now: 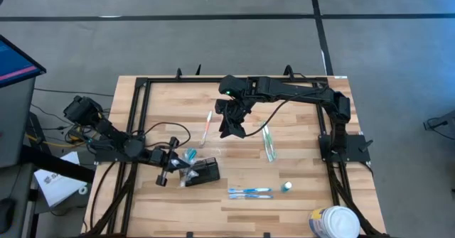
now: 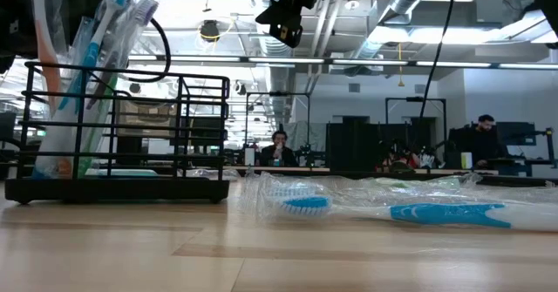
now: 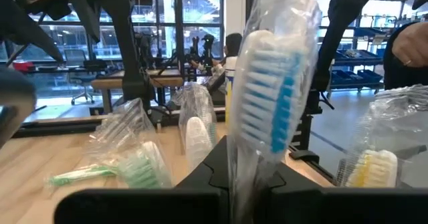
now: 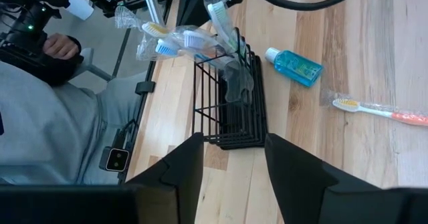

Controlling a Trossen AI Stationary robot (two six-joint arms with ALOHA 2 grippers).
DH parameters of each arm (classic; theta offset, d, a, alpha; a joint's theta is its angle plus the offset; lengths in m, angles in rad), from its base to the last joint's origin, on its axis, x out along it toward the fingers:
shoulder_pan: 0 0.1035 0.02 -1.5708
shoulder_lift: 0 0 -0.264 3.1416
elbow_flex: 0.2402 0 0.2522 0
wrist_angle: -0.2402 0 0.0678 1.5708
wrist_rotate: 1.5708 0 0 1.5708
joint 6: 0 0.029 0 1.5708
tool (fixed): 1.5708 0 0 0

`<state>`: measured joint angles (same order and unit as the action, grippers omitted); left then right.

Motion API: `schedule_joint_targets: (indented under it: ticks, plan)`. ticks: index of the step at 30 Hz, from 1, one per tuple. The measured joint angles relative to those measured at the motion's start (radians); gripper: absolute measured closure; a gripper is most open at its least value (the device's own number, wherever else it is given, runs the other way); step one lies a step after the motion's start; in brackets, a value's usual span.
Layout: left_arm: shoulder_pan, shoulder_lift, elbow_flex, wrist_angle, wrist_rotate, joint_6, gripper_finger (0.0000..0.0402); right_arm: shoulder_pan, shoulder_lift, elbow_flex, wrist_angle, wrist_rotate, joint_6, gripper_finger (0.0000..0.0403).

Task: Pick & Place toothbrushing station
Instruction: Put the white blue toothbrush into the black toothbrush rack

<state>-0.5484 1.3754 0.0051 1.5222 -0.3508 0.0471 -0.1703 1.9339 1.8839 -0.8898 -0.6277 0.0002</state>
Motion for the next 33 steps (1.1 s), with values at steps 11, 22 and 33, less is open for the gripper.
schedule_joint_targets:
  ticks: [11,22,33]
  plan:
    - [0.000,0.000,0.000,-0.034,-0.015,-0.003,0.0399,0.000,0.000,0.000,0.000,0.000,-0.001,0.0254]
    - [0.000,0.000,0.000,-0.016,-0.016,-0.002,0.0317,0.000,0.000,0.000,0.000,0.000,-0.007,0.0250]
    - [0.000,0.000,0.000,0.042,-0.017,0.040,0.0250,0.000,0.000,0.000,0.000,0.000,-0.008,0.0254]
